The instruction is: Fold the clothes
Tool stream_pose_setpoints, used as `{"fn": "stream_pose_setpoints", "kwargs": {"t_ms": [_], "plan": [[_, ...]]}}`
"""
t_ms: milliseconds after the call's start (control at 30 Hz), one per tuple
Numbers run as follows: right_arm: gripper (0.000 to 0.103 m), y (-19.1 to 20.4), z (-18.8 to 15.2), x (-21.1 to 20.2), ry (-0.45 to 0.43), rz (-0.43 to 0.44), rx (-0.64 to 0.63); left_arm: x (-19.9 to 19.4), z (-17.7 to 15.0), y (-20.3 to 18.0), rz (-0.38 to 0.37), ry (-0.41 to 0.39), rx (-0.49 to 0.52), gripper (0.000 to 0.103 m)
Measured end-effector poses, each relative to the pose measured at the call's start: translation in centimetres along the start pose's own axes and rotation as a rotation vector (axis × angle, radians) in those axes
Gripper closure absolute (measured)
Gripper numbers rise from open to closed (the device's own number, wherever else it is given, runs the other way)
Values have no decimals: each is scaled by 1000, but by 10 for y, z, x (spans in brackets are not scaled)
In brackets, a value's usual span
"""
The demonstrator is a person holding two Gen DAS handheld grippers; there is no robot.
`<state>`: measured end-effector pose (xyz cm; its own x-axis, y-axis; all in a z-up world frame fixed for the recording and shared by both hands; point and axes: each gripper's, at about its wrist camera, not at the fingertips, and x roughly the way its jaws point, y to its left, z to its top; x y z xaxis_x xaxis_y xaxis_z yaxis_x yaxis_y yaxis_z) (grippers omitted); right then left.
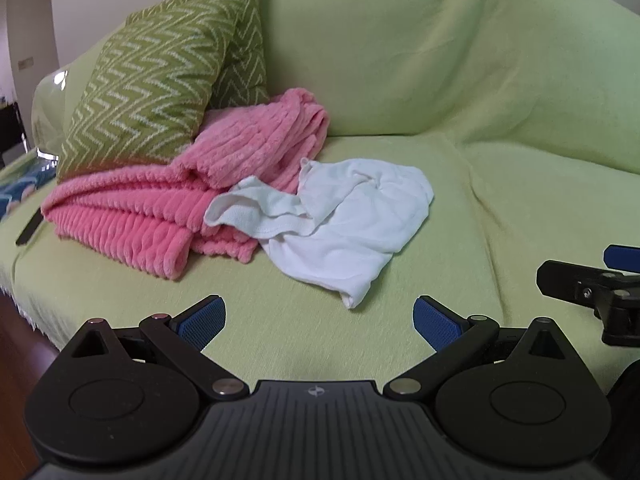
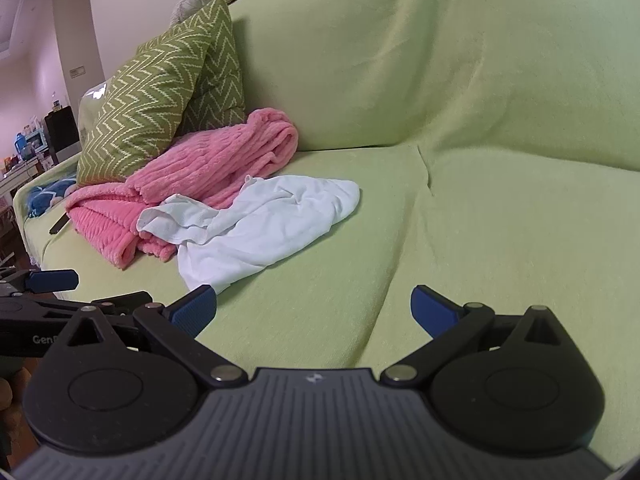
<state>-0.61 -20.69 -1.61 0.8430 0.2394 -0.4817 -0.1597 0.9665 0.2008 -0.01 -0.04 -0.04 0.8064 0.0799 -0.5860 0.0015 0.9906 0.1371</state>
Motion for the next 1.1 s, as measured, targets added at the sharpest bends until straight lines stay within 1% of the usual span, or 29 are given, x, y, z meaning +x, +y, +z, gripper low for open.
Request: {"fn": "stream_pose_setpoints", "kwargs": {"t_ms": [433, 1100], "plan": [[1, 0, 2, 1, 14, 6, 8, 1, -6, -9, -49, 38, -7, 0], [1, -3, 0, -2, 5, 15, 24, 1, -8, -12, -60, 34, 6, 0]]}}
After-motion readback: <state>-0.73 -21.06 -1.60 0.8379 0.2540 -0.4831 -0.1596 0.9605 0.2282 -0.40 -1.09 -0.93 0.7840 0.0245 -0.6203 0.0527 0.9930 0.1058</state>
